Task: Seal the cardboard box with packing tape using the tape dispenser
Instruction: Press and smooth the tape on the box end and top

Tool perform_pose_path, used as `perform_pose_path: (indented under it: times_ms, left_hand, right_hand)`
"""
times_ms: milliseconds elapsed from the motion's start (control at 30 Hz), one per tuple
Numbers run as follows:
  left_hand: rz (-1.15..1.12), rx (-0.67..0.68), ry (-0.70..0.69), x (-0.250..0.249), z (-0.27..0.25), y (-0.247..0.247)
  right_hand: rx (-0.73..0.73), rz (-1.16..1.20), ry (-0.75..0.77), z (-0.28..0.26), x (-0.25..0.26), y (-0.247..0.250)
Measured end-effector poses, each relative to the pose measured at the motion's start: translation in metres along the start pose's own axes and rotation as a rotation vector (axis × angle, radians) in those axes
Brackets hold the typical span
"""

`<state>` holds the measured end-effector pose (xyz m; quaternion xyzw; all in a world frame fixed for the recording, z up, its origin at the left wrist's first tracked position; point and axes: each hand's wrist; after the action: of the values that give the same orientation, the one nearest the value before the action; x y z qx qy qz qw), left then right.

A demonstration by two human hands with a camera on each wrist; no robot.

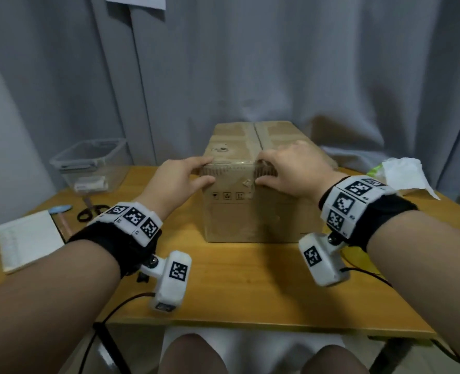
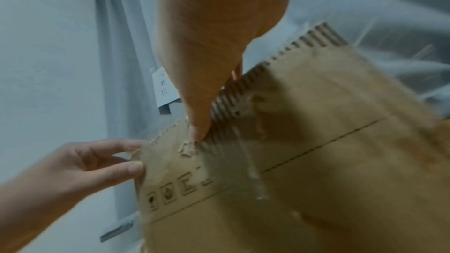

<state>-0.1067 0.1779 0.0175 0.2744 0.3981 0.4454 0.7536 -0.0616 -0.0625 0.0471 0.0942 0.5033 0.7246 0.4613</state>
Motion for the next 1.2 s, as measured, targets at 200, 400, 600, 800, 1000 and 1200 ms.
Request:
perform_pose_path:
  times_ms: [200,400,600,800,1000,1200]
  left_hand:
    - [0.166,-0.041,-0.226,-0.018,0.004,-0.001]
    - [-0.019,0.078,-0.289,-0.016,0.009,0.000]
    - [-0.133,0.107,-0.227,-0.011,0.008,-0.002]
    - [-0.389,0.118,-0.047,-0.027,0.021,-0.001]
    - [-0.262,0.196,-0.068,-0.035,0.034,-0.007]
    - [-0.295,0.190,-0.075,-0.020,0.032,-0.014]
  right_hand:
    - [-0.162,0.063,0.127,0.006,0.029,-0.003]
    - [-0.410,0.163,0.059,-0.001,0.047,-0.021]
    - [-0.519,0.250,0.022,-0.004,0.057,-0.025]
    - [-0.514,0.198,-0.004,-0.005,0.057,-0.030]
    - [-0.182,0.351,0.036,-0.002,0.033,0.008]
    - [0.234,0.273,-0.267,0.013,0.014,0.003]
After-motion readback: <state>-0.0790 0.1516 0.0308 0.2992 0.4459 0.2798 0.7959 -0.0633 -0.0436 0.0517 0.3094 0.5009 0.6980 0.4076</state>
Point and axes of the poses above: each hand's wrist, its own z-axis towards the middle knuckle, its own y-axis out of the back of the hand, x = y × z, and after that the axes turned 4 degrees about -z, right-handed
